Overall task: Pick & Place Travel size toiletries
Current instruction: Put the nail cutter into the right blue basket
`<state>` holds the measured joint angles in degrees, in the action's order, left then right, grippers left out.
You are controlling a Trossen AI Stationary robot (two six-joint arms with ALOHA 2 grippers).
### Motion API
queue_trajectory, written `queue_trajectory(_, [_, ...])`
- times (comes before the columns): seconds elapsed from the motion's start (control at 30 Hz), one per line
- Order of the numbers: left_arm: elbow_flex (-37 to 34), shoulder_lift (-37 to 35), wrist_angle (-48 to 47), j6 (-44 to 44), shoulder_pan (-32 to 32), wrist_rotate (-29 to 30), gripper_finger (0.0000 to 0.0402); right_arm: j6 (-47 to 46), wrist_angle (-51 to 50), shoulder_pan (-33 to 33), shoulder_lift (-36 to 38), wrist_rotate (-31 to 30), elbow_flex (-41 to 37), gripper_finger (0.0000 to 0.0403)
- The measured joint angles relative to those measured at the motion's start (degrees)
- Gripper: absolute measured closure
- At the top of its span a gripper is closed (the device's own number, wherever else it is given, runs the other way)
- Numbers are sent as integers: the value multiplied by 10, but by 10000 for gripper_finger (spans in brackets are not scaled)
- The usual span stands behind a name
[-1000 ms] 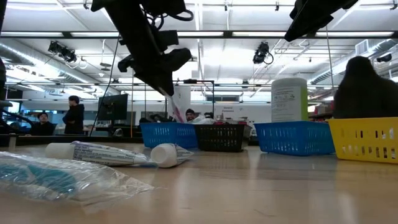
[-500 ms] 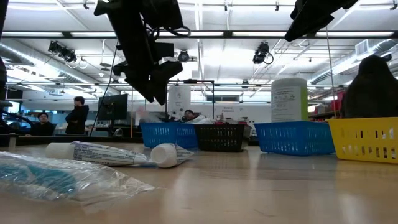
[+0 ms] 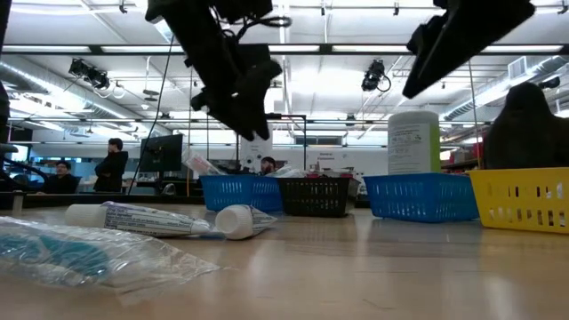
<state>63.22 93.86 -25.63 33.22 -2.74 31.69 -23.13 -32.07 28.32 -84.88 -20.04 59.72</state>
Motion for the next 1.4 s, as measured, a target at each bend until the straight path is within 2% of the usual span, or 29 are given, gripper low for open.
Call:
queue_trajectory(0.2, [0, 0, 32, -39, -39, -100, 220, -3, 14, 0, -28, 6, 0, 161])
queue_trajectory(0.37, [0, 0, 42, -5, -107, -155, 232, -21, 52, 0, -46, 6, 0, 147])
queue_trajectory(0.53, [0, 0, 59, 36, -191, -158, 241, -20, 106, 0, -64, 15, 0, 153])
queue_trajectory(0.67, [0, -1, 60, 64, -248, -152, 243, -15, 109, 0, -67, 42, 0, 164])
queue_trajectory(0.8, [0, 0, 53, 85, -288, -94, 234, -15, 109, 0, -68, 38, 0, 173])
queue_trajectory(1.13, [0, -1, 51, 84, -306, -78, 193, -14, 107, -1, -68, 42, 0, 190])
queue_trajectory(1.3, [0, -1, 55, 82, -297, -69, 189, -21, 40, 0, -68, 67, 0, 204])
queue_trajectory(1.4, [0, -1, 54, 85, -290, -69, 191, -62, -1, 0, -68, 67, 0, 213])
